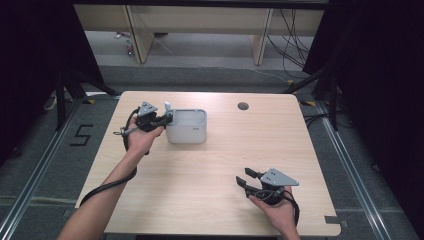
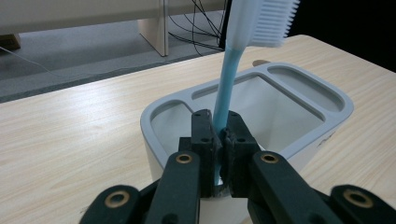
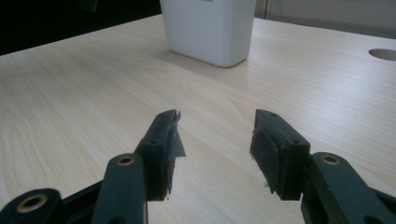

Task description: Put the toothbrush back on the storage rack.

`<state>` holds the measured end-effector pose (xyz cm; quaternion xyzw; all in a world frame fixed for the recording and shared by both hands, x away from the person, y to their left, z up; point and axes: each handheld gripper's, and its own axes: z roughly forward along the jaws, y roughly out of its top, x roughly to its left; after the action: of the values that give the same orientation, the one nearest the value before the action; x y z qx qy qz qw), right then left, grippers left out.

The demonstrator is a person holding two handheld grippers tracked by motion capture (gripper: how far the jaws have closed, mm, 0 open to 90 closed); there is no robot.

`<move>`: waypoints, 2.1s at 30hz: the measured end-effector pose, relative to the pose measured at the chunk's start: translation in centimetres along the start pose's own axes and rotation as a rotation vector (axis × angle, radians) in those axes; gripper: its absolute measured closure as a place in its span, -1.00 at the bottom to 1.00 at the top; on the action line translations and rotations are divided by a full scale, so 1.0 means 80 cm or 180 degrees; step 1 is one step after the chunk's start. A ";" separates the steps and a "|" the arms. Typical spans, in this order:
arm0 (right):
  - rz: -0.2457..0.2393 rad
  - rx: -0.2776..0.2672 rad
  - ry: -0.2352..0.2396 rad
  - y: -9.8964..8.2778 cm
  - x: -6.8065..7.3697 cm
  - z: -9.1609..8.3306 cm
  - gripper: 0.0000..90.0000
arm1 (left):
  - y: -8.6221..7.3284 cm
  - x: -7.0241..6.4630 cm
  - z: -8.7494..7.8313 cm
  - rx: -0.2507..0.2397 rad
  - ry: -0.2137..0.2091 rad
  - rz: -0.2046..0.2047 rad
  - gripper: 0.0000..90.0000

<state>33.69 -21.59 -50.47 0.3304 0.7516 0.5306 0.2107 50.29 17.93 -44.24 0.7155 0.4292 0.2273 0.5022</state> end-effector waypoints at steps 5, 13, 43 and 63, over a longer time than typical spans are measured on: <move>-0.0011 0.0004 -0.0002 0.000 0.000 0.001 0.14 | -0.004 0.002 0.001 0.0034 0.0016 -0.0031 0.87; 0.0179 0.0117 0.0066 0.000 0.005 -0.001 0.13 | -0.003 0.003 0.001 0.0048 0.0015 -0.0029 0.87; 0.0142 0.0057 0.0055 -0.004 0.001 -0.001 0.11 | -0.048 0.009 -0.093 -0.0246 0.0209 -0.0191 -0.20; 0.0101 0.0096 0.0016 -0.008 0.002 0.001 0.10 | -0.158 0.011 -0.164 -0.0293 0.0399 -0.0214 -0.22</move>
<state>33.45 -21.60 -51.07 0.3441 0.7548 0.5232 0.1954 35.93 27.16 -50.71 0.6612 0.4726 0.2741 0.5141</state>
